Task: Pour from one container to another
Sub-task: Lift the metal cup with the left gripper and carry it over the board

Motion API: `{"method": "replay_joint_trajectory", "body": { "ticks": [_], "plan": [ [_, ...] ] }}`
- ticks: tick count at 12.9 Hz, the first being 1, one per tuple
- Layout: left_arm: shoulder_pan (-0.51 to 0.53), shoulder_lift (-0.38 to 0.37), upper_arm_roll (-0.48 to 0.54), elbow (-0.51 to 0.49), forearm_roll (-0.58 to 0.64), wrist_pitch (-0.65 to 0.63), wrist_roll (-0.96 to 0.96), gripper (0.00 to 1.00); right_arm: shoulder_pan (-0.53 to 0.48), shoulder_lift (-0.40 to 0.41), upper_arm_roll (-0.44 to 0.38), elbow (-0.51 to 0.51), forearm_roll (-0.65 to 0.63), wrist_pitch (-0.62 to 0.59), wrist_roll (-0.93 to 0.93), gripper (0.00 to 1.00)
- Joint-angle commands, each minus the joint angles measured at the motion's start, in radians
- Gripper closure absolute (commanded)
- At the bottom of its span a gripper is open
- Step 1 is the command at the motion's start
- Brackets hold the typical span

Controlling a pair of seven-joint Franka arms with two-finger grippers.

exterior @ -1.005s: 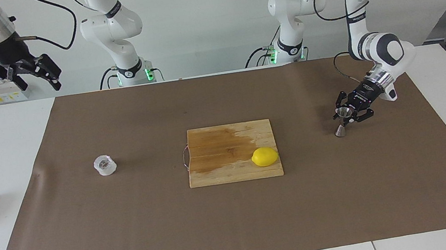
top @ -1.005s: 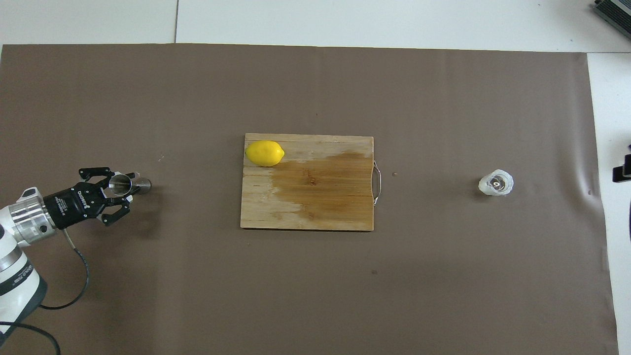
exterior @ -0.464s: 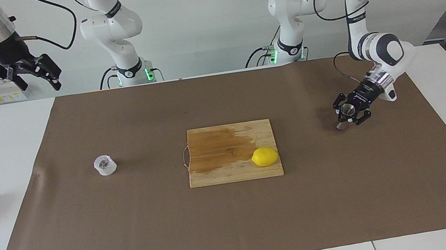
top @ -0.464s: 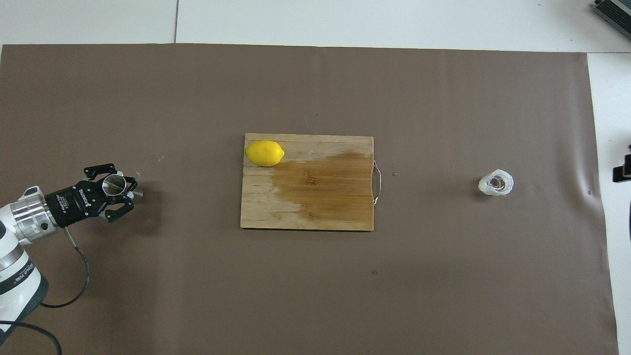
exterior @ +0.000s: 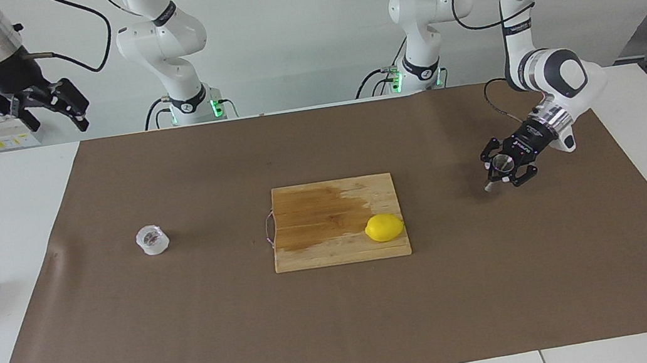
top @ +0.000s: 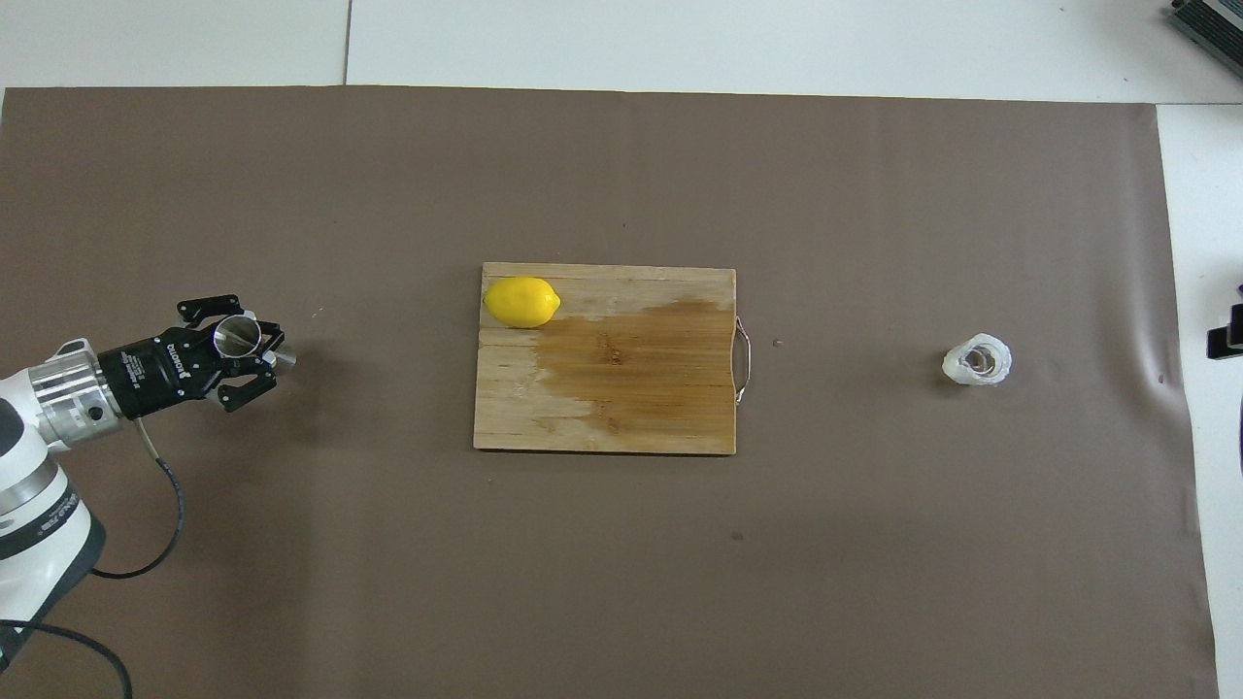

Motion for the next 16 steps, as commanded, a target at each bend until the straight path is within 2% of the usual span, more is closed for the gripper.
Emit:
{"method": "replay_joint_trajectory", "body": {
  "ticks": [1,6,11,16],
  "plan": [
    [-0.018,-0.038,-0.102,0.022,-0.017,0.151,-0.108,1.0,-0.008,-0.025,0.003,-0.017,0.02,-0.007,-0.022,0.0],
    [-0.025,-0.078,-0.216,0.028,-0.095,0.266,-0.208,1.0,-0.008,-0.025,0.003,-0.017,0.02,-0.007,-0.022,0.0],
    [-0.145,-0.11,-0.218,0.007,-0.208,0.386,-0.228,1.0,-0.008,-0.025,0.003,-0.017,0.02,-0.007,-0.022,0.0],
    [-0.306,-0.144,-0.218,0.001,-0.375,0.596,-0.246,1.0,-0.008,-0.025,0.003,-0.017,0.019,-0.007,-0.022,0.0]
  ]
}}
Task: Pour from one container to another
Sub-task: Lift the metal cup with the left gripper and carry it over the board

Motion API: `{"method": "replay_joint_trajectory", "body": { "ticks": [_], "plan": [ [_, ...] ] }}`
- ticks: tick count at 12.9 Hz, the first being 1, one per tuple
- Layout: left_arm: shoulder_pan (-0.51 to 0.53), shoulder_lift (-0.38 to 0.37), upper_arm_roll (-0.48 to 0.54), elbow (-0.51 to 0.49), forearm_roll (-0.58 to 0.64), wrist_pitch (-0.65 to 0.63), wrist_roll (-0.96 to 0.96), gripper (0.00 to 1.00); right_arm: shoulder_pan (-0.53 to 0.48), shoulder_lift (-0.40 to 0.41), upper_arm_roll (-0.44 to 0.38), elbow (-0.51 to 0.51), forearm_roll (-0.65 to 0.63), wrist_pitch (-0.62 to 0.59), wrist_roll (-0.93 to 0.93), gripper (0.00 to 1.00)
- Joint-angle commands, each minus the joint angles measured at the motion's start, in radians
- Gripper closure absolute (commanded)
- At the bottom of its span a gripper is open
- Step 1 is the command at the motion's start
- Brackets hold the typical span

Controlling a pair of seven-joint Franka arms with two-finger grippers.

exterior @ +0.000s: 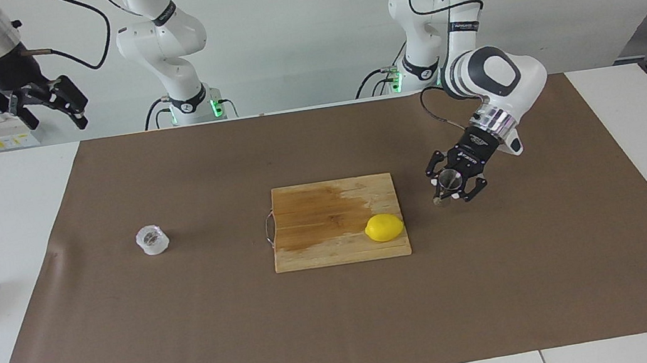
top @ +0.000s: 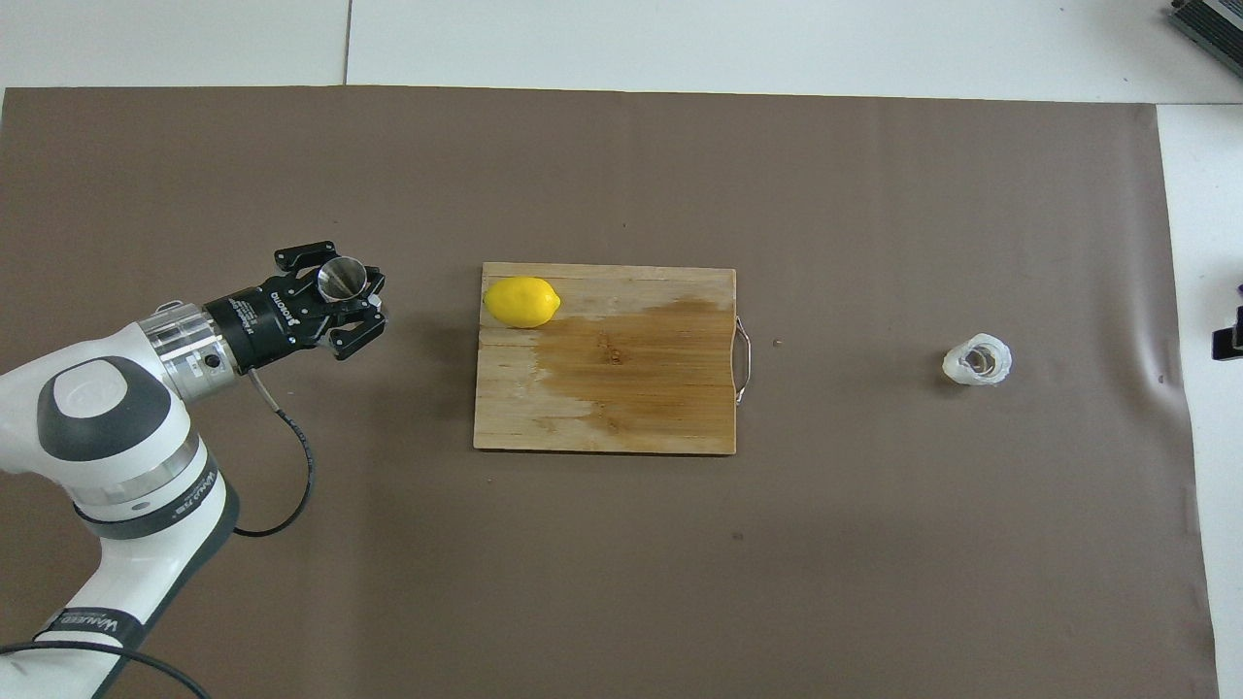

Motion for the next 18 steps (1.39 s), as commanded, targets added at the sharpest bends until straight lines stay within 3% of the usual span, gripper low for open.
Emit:
{"method": "replay_joint_trajectory", "body": {
  "ticks": [1,5,11,18],
  "plan": [
    [-0.093,-0.044,0.009,-0.028,-0.109,0.109,-0.015,1.0,-0.008,-0.018,0.001,-0.017,0.02,-0.007,-0.022,0.0],
    [-0.164,-0.064,-0.01,-0.023,-0.242,0.18,-0.007,1.0,-0.008,-0.018,0.003,-0.017,0.02,-0.007,-0.022,0.0],
    [-0.165,-0.058,-0.143,0.018,-0.4,0.283,0.095,1.0,-0.008,-0.018,0.001,-0.017,0.02,-0.007,-0.022,0.0],
    [-0.202,-0.013,-0.177,0.072,-0.413,0.312,0.233,1.0,-0.008,-0.018,0.003,-0.017,0.02,-0.007,-0.022,0.0]
  ]
}}
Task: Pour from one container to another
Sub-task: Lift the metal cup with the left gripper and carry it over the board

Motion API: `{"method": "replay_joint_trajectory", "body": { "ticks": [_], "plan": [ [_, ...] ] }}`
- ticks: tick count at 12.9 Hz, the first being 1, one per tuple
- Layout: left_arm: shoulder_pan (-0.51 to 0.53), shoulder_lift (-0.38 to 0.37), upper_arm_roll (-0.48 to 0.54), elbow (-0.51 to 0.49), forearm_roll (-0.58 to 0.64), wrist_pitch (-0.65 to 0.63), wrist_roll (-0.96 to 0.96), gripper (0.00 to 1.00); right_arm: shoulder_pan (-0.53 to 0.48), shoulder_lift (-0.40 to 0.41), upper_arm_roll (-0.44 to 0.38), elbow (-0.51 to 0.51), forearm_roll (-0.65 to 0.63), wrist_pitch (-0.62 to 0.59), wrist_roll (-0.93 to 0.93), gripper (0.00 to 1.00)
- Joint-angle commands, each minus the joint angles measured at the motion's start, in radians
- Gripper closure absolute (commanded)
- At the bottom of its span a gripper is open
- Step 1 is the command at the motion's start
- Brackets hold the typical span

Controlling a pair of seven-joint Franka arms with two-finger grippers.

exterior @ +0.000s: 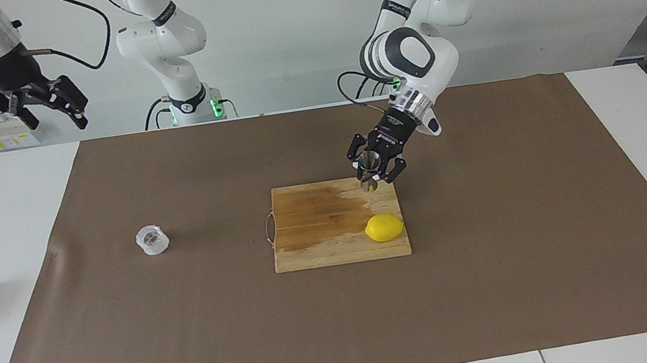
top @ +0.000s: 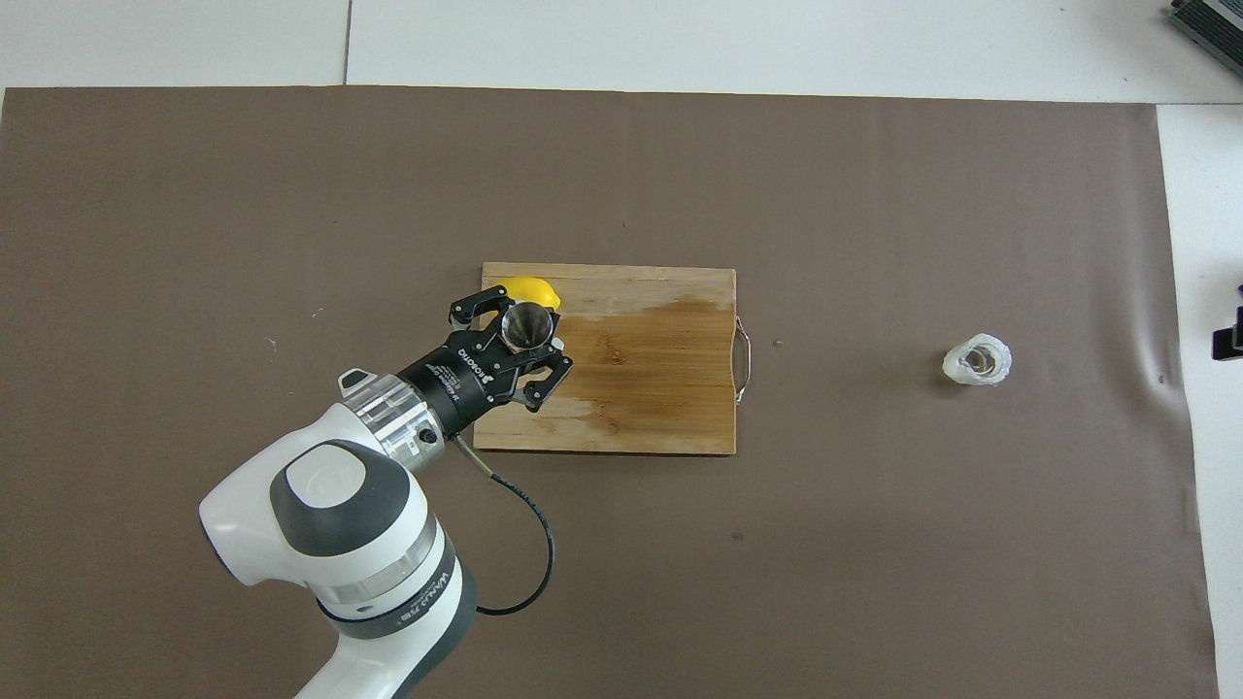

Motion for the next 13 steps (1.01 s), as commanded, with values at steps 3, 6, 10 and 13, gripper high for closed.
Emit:
{"method": "replay_joint_trajectory", "body": {
  "ticks": [3,6,10,13],
  "plan": [
    [-0.055,0.112,0.002,0.113,-0.03,0.033,0.057,1.0,-0.008,-0.018,0.003,-0.017,0.02,-0.007,-0.022,0.0],
    [-0.058,0.162,0.002,0.17,-0.056,0.036,0.058,1.0,-0.008,-0.018,0.003,-0.017,0.02,-0.007,-0.022,0.0],
    [-0.081,0.197,0.002,0.167,-0.083,0.038,0.08,1.0,-0.008,-0.018,0.003,-0.017,0.02,-0.007,-0.022,0.0],
    [-0.113,0.208,0.004,0.169,-0.11,0.052,0.088,1.0,-0.008,-0.018,0.003,-0.017,0.02,-0.007,-0.022,0.0]
  ]
}}
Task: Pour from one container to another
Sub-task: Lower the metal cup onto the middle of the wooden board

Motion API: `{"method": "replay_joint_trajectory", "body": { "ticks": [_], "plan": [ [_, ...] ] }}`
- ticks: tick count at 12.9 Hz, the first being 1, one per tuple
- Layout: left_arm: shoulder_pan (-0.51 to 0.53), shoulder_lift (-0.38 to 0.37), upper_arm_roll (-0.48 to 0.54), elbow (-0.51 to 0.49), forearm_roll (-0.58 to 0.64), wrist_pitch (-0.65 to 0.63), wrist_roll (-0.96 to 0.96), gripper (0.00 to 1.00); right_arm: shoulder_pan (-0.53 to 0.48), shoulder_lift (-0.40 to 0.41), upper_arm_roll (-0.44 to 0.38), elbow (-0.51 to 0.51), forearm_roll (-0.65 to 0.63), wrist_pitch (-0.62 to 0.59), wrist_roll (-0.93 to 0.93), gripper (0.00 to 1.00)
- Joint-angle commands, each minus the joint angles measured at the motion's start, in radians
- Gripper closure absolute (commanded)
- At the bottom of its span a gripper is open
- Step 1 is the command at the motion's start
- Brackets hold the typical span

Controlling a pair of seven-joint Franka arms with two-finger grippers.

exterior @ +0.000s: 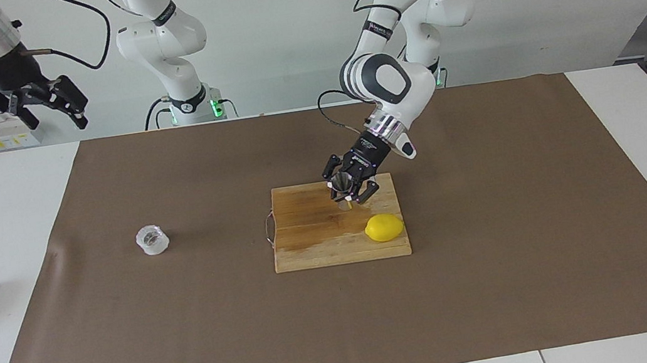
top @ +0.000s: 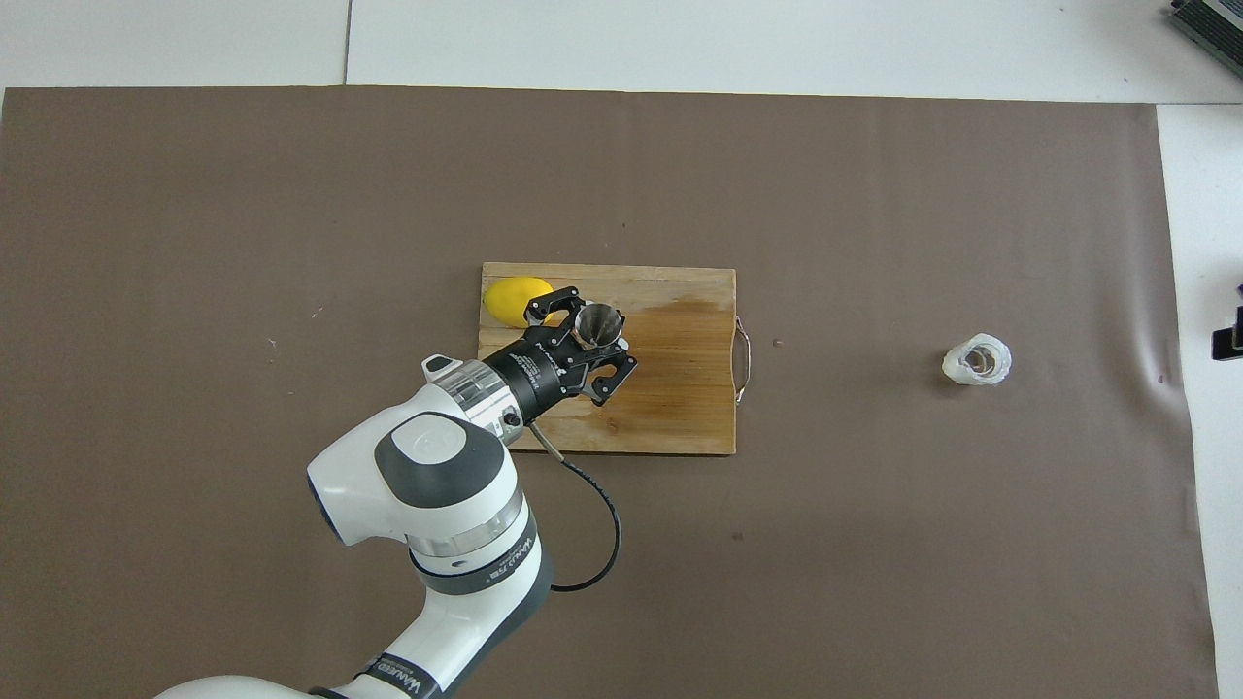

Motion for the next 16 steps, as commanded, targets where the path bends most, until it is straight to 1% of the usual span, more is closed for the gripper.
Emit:
{"method": "replay_joint_trajectory", "body": {
  "ticks": [1,4,6,8,11,16],
  "plan": [
    [-0.054,0.037,0.012,0.027,-0.036,0.039,0.026,1.0,-0.008,-0.018,0.003,-0.017,0.02,-0.007,-0.022,0.0],
    [-0.055,0.065,0.012,0.044,-0.044,0.04,0.028,1.0,-0.008,-0.018,0.003,-0.017,0.02,-0.007,-0.022,0.0],
    [-0.055,0.093,0.012,0.076,-0.044,0.04,0.028,1.0,-0.008,-0.018,0.003,-0.017,0.019,-0.007,-0.022,0.0],
    [-0.054,0.1,0.014,0.079,-0.047,0.042,0.028,1.0,-0.008,-0.018,0.003,-0.017,0.02,-0.007,-0.022,0.0],
    [-0.052,0.133,0.017,0.106,-0.05,0.042,0.028,1.0,-0.008,-0.018,0.003,-0.017,0.019,-0.007,-0.022,0.0],
    [-0.048,0.148,0.02,0.113,-0.049,0.042,0.028,1.0,-0.008,-0.018,0.003,-0.017,0.02,-0.007,-0.022,0.0]
  ]
}}
